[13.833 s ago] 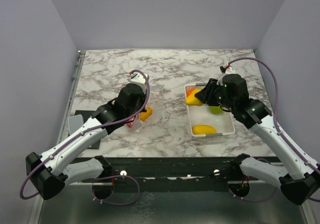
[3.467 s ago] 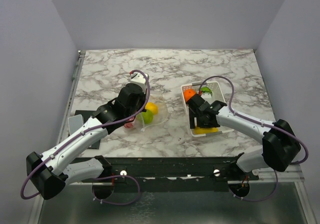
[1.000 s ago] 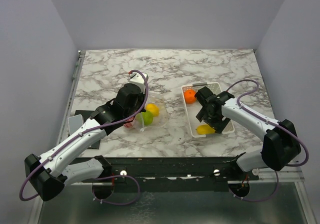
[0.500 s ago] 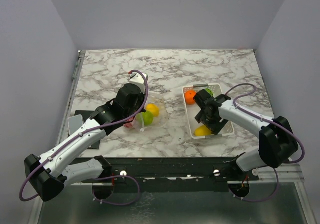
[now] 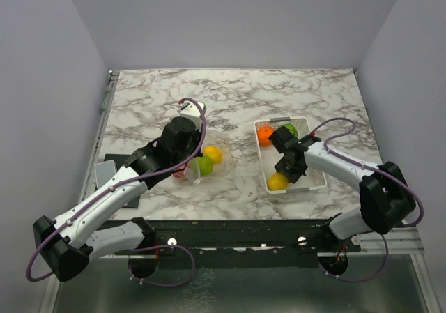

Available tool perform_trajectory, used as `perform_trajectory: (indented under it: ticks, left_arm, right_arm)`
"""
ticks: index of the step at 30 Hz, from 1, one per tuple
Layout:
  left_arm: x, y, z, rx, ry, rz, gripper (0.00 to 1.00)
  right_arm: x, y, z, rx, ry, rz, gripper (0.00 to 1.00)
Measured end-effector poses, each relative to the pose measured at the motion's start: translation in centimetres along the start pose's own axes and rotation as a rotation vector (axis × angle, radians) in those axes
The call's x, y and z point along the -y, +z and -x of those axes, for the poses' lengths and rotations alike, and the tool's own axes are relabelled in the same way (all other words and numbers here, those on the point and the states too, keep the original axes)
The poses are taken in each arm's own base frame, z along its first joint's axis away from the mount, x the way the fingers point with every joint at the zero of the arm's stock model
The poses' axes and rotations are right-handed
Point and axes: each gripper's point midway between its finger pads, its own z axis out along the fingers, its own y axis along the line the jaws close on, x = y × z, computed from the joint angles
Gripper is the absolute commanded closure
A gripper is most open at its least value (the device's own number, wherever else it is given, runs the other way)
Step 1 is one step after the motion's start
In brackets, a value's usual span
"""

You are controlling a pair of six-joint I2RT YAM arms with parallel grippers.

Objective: Place the food in the zip-top bag and seal the zipper
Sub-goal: Pick up the fake fruit from the bin, then place the fake fruit in the zipper food storage bag.

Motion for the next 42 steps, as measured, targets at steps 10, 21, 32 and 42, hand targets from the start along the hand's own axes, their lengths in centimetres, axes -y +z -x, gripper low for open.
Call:
perform_trajectory:
  ticks: [10, 21, 32, 42]
  left_arm:
    - [0.0, 0.1, -0.2, -0.004, 0.001, 0.001, 1.00]
    - [-0.1, 0.1, -0.2, -0.005, 0.002, 0.002, 1.00]
    - [-0.1, 0.1, -0.3, -0.005, 0.002, 0.002, 1.00]
    - [0.0, 0.2, -0.4, -0.010, 0.003, 0.003, 1.00]
  right_arm:
    - [-0.2, -1.0, 1.7, 0.069, -0.028, 0.007, 0.99]
    - [-2.8, -9.2, 7.1, 0.251, -0.105, 0.270, 0.99]
    - [-8.0, -18.2, 7.0, 0.274, -0.295, 0.753, 0.99]
    - [-12.6, -23.3, 1.4, 0.165, -0.525, 1.086, 0.99]
